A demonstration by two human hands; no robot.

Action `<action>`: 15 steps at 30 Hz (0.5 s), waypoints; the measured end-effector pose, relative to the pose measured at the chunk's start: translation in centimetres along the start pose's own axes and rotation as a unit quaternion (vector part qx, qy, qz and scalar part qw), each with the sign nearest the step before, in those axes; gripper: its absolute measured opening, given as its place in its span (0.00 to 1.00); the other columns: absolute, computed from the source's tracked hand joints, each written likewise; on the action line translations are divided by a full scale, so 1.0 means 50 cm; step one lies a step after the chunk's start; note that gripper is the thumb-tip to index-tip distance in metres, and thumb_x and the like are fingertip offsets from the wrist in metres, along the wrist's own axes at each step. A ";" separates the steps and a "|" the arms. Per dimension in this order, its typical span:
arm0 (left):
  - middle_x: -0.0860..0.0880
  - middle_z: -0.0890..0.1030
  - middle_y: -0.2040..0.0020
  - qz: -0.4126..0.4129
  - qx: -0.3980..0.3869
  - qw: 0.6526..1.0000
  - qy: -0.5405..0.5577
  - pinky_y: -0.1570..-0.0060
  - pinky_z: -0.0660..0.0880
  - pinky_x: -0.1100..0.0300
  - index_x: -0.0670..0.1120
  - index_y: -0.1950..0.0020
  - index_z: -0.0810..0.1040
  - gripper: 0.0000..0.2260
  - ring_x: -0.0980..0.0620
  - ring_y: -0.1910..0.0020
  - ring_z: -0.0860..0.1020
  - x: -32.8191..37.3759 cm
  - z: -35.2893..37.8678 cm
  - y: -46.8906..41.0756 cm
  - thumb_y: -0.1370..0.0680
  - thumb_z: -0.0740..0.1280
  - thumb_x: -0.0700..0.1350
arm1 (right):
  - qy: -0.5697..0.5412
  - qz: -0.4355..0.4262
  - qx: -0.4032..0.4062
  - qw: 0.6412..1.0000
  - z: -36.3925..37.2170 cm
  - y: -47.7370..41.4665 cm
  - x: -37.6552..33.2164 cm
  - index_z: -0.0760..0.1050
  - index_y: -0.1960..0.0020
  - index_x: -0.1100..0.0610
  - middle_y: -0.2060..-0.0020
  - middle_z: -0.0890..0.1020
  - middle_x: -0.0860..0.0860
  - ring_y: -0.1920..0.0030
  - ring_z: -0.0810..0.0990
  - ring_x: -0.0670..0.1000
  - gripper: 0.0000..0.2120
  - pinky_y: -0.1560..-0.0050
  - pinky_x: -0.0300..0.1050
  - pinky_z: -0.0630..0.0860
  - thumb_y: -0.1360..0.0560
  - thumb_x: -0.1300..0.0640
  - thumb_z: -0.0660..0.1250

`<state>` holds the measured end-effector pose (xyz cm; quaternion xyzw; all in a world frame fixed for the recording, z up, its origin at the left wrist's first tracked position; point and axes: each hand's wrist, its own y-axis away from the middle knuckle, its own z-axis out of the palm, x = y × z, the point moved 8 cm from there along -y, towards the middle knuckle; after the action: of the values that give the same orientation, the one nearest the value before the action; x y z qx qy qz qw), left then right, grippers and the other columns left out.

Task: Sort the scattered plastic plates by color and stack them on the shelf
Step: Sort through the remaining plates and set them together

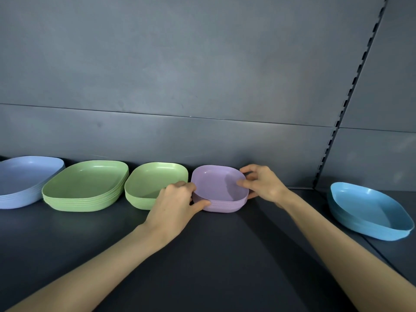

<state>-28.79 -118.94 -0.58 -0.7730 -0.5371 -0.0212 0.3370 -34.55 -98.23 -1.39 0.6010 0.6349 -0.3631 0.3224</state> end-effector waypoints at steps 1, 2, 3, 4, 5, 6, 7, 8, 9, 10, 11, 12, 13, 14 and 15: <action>0.48 0.78 0.65 0.001 -0.005 1.000 -0.009 0.59 0.74 0.51 0.43 0.60 0.74 0.17 0.47 0.65 0.77 0.001 0.000 -0.001 0.27 0.69 0.56 | 0.003 0.000 0.000 1.000 0.000 -0.001 0.000 0.73 0.39 0.63 0.52 0.81 0.60 0.53 0.82 0.56 0.16 0.60 0.48 0.82 0.26 0.63 0.69; 0.49 0.76 0.67 0.003 -0.009 1.000 -0.019 0.60 0.74 0.51 0.43 0.61 0.73 0.17 0.47 0.67 0.74 0.003 0.000 -0.002 0.27 0.69 0.57 | 0.008 0.000 0.000 1.000 -0.001 -0.001 -0.001 0.73 0.40 0.63 0.52 0.82 0.60 0.52 0.82 0.56 0.15 0.58 0.50 0.82 0.26 0.63 0.68; 0.49 0.74 0.69 0.004 -0.014 0.999 -0.029 0.61 0.73 0.52 0.44 0.63 0.70 0.18 0.47 0.68 0.70 0.005 -0.001 -0.004 0.27 0.69 0.57 | 0.015 -0.002 0.000 1.000 -0.001 -0.001 -0.002 0.73 0.40 0.63 0.52 0.82 0.60 0.52 0.82 0.56 0.15 0.58 0.50 0.82 0.26 0.63 0.68; 0.49 0.73 0.69 0.005 -0.020 0.999 -0.039 0.61 0.73 0.52 0.45 0.64 0.68 0.18 0.46 0.68 0.68 0.006 -0.002 -0.005 0.27 0.68 0.57 | 0.022 -0.003 -0.001 1.000 -0.002 -0.001 -0.004 0.73 0.40 0.63 0.51 0.82 0.60 0.52 0.82 0.56 0.15 0.58 0.49 0.82 0.26 0.63 0.68; 0.49 0.73 0.69 0.006 -0.027 0.998 -0.050 0.62 0.73 0.53 0.45 0.64 0.68 0.19 0.46 0.68 0.69 0.008 -0.002 -0.007 0.27 0.68 0.57 | 0.029 -0.004 -0.004 1.000 -0.002 0.000 -0.006 0.73 0.40 0.62 0.51 0.82 0.60 0.52 0.81 0.56 0.15 0.57 0.49 0.82 0.26 0.63 0.68; 0.48 0.74 0.68 0.010 -0.033 0.998 -0.060 0.62 0.73 0.53 0.44 0.64 0.68 0.19 0.46 0.67 0.70 0.010 -0.003 -0.008 0.26 0.68 0.57 | 0.036 -0.005 -0.008 0.999 -0.003 0.002 -0.008 0.73 0.40 0.62 0.51 0.82 0.60 0.51 0.81 0.56 0.15 0.56 0.49 0.82 0.26 0.63 0.68; 0.48 0.74 0.67 0.015 -0.038 0.997 -0.069 0.62 0.73 0.52 0.44 0.64 0.69 0.18 0.45 0.66 0.72 0.012 -0.004 -0.009 0.26 0.67 0.57 | 0.043 -0.004 -0.012 0.999 -0.004 0.004 -0.009 0.73 0.40 0.62 0.50 0.82 0.59 0.50 0.81 0.56 0.15 0.55 0.49 0.82 0.26 0.63 0.68; 0.48 0.75 0.67 0.021 -0.043 0.996 -0.078 0.62 0.73 0.52 0.43 0.63 0.71 0.18 0.45 0.65 0.74 0.013 -0.005 -0.010 0.26 0.67 0.57 | 0.053 -0.004 -0.016 0.998 -0.007 0.007 -0.010 0.73 0.40 0.61 0.49 0.82 0.59 0.49 0.81 0.55 0.15 0.54 0.50 0.81 0.26 0.62 0.68; 0.48 0.77 0.66 0.026 -0.047 0.995 -0.090 0.62 0.74 0.52 0.43 0.62 0.73 0.17 0.45 0.63 0.76 0.014 -0.007 -0.011 0.26 0.66 0.57 | 0.068 -0.005 -0.018 0.998 -0.010 0.012 -0.013 0.74 0.41 0.60 0.49 0.82 0.58 0.48 0.81 0.55 0.14 0.53 0.50 0.81 0.26 0.62 0.68; 0.48 0.79 0.64 0.031 -0.052 0.993 -0.101 0.61 0.75 0.52 0.44 0.59 0.75 0.16 0.45 0.61 0.77 0.017 -0.010 -0.012 0.26 0.65 0.57 | 0.087 -0.010 -0.018 0.996 -0.016 0.017 -0.017 0.74 0.41 0.60 0.48 0.82 0.57 0.48 0.80 0.54 0.14 0.53 0.49 0.81 0.26 0.61 0.69; 0.49 0.81 0.61 0.038 -0.056 0.992 -0.109 0.59 0.76 0.51 0.44 0.56 0.77 0.16 0.45 0.58 0.78 0.022 -0.014 -0.014 0.25 0.64 0.58 | 0.110 -0.015 -0.014 0.994 -0.024 0.023 -0.023 0.74 0.41 0.60 0.48 0.81 0.55 0.49 0.80 0.53 0.14 0.53 0.47 0.80 0.26 0.60 0.69; 0.49 0.82 0.58 0.047 -0.061 0.991 -0.111 0.57 0.76 0.51 0.45 0.52 0.78 0.16 0.46 0.55 0.79 0.029 -0.018 -0.018 0.25 0.64 0.58 | 0.138 -0.021 -0.008 0.990 -0.034 0.029 -0.029 0.74 0.40 0.60 0.48 0.81 0.55 0.51 0.80 0.52 0.15 0.53 0.45 0.79 0.26 0.59 0.69; 0.49 0.82 0.55 0.056 -0.068 0.990 -0.108 0.55 0.76 0.52 0.46 0.49 0.78 0.15 0.47 0.53 0.79 0.038 -0.023 -0.022 0.24 0.64 0.58 | 0.172 -0.027 0.000 0.985 -0.047 0.036 -0.035 0.74 0.40 0.60 0.47 0.81 0.55 0.52 0.79 0.52 0.17 0.52 0.42 0.76 0.26 0.57 0.70; 0.49 0.82 0.52 0.065 -0.072 0.989 -0.107 0.52 0.75 0.52 0.47 0.46 0.78 0.15 0.47 0.51 0.78 0.049 -0.028 -0.029 0.24 0.64 0.57 | 0.207 -0.032 0.009 0.978 -0.061 0.042 -0.041 0.74 0.39 0.59 0.46 0.80 0.55 0.51 0.78 0.51 0.18 0.51 0.41 0.74 0.27 0.55 0.70; 0.50 0.82 0.50 0.074 -0.071 0.988 -0.112 0.50 0.75 0.53 0.48 0.45 0.78 0.15 0.46 0.49 0.78 0.062 -0.034 -0.037 0.24 0.64 0.57 | 0.238 -0.036 0.019 0.970 -0.077 0.050 -0.048 0.74 0.38 0.58 0.45 0.80 0.55 0.49 0.78 0.51 0.19 0.48 0.40 0.72 0.27 0.54 0.70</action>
<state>-28.48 -116.98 2.87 -0.8302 -0.5099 0.0526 0.2192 -31.78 -96.20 2.46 0.6532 0.7074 -0.2325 0.1371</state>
